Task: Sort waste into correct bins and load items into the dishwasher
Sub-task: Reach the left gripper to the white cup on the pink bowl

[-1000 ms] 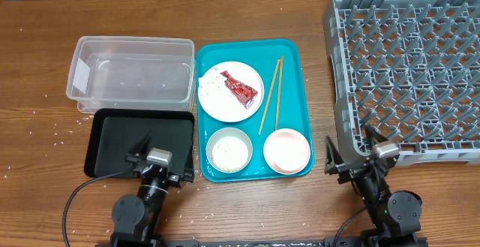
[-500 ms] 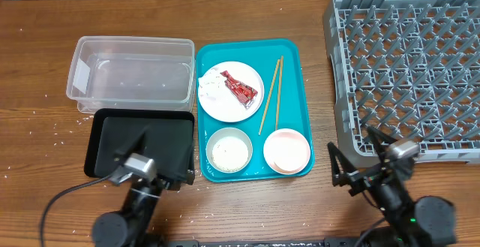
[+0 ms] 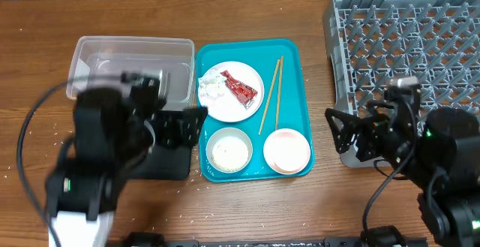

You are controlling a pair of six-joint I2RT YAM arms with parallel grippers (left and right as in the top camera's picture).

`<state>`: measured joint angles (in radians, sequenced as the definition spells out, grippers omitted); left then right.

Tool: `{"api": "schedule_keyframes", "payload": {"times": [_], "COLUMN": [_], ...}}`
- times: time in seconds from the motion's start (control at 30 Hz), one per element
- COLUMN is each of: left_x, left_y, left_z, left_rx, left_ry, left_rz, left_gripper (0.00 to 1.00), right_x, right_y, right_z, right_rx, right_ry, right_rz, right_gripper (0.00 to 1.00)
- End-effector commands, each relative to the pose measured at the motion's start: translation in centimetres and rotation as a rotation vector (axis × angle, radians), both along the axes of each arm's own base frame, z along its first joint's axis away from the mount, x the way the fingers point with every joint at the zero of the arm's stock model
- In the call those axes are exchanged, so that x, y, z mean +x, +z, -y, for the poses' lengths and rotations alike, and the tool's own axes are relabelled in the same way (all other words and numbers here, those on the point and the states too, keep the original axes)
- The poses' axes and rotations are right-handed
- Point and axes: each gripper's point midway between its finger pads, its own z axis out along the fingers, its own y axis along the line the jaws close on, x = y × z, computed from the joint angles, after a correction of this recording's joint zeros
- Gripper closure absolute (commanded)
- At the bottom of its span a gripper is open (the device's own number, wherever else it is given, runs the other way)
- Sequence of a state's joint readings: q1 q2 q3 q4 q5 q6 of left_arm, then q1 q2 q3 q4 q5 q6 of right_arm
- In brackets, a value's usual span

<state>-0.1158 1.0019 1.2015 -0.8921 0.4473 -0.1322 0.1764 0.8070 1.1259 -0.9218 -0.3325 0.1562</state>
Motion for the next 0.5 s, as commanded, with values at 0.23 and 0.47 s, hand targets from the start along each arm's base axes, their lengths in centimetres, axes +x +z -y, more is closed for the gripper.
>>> {"api": "schedule_keyframes", "payload": {"times": [0.23, 0.47], "left_x": [0.5, -0.9], "left_y": [-4.6, -14.3], "left_z": [9.6, 15.0], "left_rx": [-0.044, 0.354], "left_ry": [-0.298, -0.263], "left_rz": [-0.268, -0.378], "left_gripper": [0.00, 0.15], "right_x": [0.9, 0.4], "right_y": [-2.1, -4.2], "right_z": [5.5, 8.6], "right_rx": [0.074, 0.124], "right_ry": [-0.441, -0.634], "right_rz": [-0.183, -0.308], "right_gripper": [0.00, 0.00]}}
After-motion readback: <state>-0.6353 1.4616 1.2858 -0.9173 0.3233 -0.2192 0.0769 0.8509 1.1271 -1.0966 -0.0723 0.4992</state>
